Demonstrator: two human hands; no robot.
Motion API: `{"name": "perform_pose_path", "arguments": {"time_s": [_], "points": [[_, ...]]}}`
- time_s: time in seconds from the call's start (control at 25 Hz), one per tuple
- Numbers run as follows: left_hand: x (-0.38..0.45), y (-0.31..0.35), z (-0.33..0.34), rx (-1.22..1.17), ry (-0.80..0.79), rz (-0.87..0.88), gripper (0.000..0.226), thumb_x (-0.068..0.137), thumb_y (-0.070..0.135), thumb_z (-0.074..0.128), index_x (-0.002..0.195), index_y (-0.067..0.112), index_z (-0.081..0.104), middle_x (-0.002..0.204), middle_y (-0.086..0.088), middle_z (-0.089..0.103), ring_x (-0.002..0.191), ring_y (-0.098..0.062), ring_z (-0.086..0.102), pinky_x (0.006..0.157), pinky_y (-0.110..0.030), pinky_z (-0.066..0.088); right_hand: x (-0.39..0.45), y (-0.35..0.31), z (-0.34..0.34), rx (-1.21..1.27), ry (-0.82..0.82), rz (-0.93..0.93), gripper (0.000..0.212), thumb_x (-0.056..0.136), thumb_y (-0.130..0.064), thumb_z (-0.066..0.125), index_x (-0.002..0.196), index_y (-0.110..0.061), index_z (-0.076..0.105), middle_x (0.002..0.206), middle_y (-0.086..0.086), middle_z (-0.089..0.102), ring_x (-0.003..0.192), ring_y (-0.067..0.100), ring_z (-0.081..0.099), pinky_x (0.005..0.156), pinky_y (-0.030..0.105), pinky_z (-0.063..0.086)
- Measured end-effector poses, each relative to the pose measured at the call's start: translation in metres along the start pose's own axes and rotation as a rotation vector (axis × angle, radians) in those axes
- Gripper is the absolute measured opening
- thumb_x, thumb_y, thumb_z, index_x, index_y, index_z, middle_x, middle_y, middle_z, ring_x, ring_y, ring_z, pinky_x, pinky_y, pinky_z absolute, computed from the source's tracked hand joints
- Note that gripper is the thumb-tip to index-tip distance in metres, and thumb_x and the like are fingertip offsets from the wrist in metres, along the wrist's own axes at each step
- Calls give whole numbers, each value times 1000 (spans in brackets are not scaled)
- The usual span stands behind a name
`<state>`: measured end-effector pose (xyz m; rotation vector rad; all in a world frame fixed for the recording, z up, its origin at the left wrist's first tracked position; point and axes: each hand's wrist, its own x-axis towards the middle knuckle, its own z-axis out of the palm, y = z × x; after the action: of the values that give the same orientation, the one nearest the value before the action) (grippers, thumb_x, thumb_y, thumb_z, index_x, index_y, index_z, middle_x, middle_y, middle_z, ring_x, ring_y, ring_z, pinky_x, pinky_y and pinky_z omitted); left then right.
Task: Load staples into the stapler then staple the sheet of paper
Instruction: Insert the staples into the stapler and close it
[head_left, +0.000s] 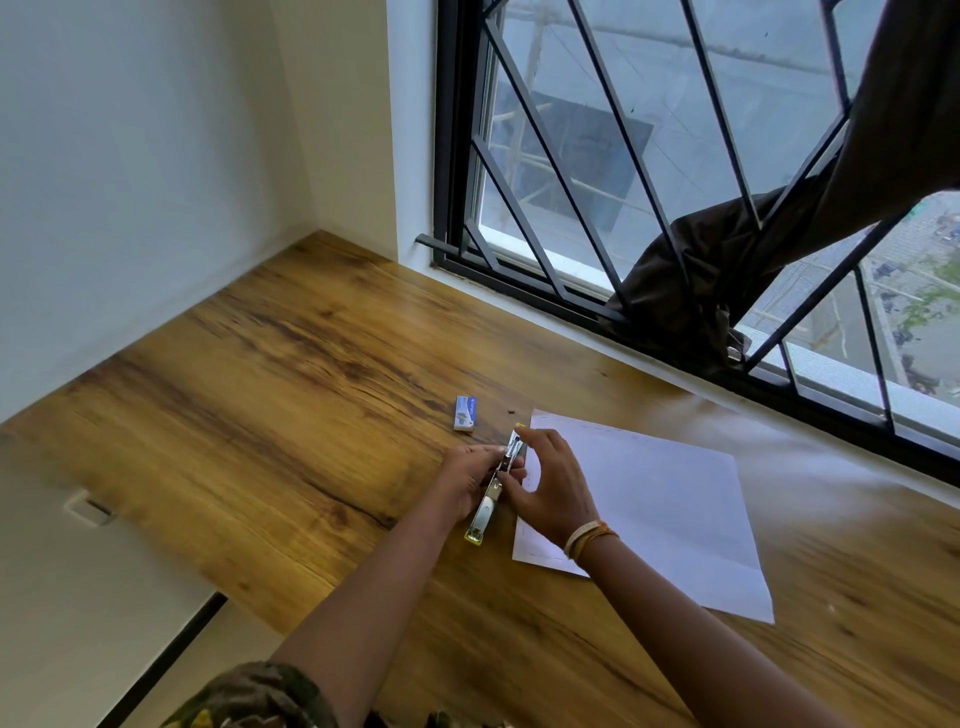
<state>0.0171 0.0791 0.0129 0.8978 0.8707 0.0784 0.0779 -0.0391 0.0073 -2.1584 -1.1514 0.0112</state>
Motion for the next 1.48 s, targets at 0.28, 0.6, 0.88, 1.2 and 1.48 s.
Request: {"name": "perform_pose_path", "arguments": {"time_s": [0.28,0.6,0.88,1.2,1.48], "points": [[2,-1,-1,40,39,46,23,90,2,59,109,-12,64,81,-19,67,63,-22,63,44,-24,53,8,-7,6,255,131,247,32,75,-13,77,102,-14,59,85,2,65,78,14,62,73,30,55],[5,-5,-4,15,13,49,13,89,0,61,98,-9,64,79,-20,67,67,-26,66,55,-31,59,10,-2,9,223,157,391,24,76,-12,76,86,-15,55,64,-10,55,59,4,54,57,21,47],[8,-5,-3,-18,6,32,19,91,0,58,105,-12,62,80,-21,67,58,-21,67,56,-30,59,0,2,7,168,68,232,15,84,-10,65,94,-18,55,80,-1,60,68,9,57,62,22,49],[6,-5,1,-56,39,37,25,91,1,59,111,-13,63,80,-20,67,54,-21,63,44,-26,54,-33,-11,8,-246,-35,-296,25,78,-20,70,103,-20,65,103,10,60,82,23,59,65,29,52],[4,-2,-3,-112,28,35,26,91,-6,54,116,-13,60,70,-17,69,46,-16,66,41,-23,53,-34,-14,8,0,101,-221,29,80,-9,70,107,-20,71,105,8,65,93,22,60,74,28,52]]}}
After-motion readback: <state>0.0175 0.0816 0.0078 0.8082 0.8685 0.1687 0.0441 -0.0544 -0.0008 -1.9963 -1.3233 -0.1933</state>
